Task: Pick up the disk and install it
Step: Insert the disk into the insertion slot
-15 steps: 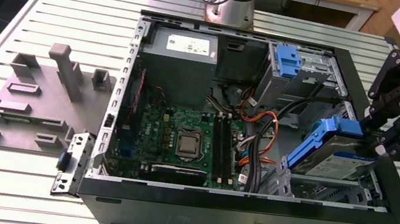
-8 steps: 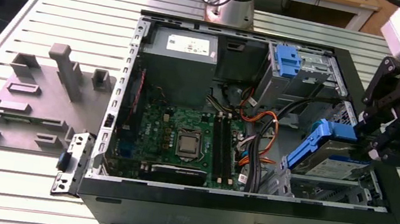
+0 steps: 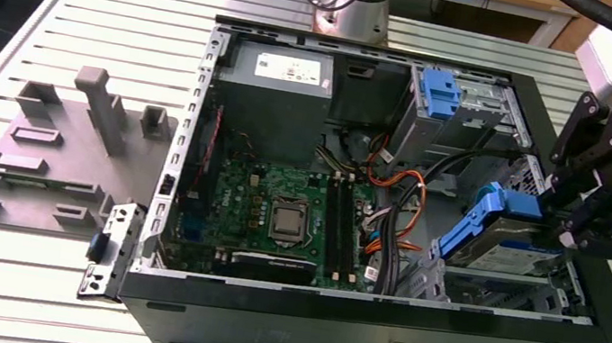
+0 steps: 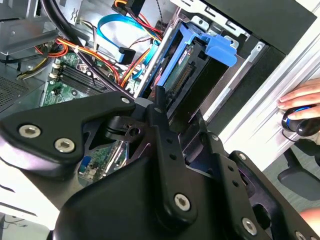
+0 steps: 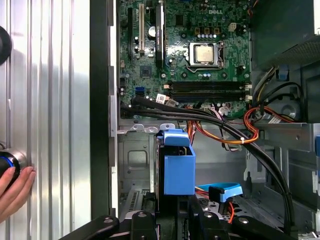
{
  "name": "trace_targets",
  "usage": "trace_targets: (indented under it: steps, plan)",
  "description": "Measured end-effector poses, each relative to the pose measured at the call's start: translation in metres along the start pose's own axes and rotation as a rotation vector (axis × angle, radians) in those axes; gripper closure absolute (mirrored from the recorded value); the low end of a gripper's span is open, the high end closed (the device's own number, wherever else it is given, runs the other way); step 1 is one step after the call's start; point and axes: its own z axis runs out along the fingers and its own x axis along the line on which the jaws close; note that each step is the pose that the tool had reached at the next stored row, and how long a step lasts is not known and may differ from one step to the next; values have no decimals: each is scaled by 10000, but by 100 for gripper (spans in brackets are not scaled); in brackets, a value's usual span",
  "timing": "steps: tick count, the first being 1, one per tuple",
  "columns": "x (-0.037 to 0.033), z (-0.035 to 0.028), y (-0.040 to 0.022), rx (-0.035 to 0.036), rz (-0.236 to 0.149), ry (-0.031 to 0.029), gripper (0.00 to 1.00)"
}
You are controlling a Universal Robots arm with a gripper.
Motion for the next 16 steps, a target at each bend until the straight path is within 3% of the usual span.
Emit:
trace_targets:
  steps: [7,16]
  plan:
    - [1,19,0,0,0,-1,65]
    - [4,103,-3,0,0,-1,65]
